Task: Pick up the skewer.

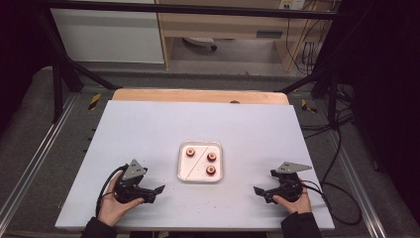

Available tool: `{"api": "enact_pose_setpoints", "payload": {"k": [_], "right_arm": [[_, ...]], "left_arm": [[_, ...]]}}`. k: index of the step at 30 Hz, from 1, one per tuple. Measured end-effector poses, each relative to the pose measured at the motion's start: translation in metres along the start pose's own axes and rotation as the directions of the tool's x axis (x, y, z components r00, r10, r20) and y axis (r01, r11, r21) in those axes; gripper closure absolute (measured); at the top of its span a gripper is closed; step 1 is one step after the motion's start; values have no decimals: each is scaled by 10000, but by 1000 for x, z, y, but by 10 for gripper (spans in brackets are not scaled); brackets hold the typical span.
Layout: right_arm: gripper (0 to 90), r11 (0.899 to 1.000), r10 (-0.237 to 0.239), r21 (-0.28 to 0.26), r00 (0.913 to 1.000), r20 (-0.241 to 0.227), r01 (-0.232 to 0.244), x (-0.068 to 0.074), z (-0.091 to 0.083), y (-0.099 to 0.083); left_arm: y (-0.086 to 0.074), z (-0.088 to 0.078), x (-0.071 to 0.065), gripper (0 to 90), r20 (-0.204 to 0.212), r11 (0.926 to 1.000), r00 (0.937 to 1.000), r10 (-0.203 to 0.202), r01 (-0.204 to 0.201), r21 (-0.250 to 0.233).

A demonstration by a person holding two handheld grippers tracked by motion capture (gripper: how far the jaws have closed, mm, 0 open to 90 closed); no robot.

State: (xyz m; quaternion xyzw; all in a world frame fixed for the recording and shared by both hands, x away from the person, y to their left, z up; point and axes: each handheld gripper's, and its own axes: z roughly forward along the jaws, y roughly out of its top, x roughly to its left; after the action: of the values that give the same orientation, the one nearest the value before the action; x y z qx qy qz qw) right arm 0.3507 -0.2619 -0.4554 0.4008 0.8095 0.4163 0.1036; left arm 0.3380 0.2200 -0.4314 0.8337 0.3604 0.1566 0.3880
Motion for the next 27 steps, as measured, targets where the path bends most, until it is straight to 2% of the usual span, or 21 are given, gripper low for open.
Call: {"api": "enact_pose_setpoints", "payload": {"k": [6,11,21,27], "right_arm": [[6,10000,19,53,10000,22,-19,0,0,0],[6,10000,12,63,10000,21,-12,0,0,0],[7,9999,40,109,10000,31,-40,1,1,0],[6,9999,23,110,10000,38,-23,0,1,0]], "left_arm": [[12,3,-7,111,-21,10000,10000,73,-73,7],[22,10,-14,109,-80,9995,9995,297,-296,120],[43,25,-23,120,-128,9994,9996,260,-257,253],[59,40,-31,147,-160,9990,9996,241,-234,389]]}}
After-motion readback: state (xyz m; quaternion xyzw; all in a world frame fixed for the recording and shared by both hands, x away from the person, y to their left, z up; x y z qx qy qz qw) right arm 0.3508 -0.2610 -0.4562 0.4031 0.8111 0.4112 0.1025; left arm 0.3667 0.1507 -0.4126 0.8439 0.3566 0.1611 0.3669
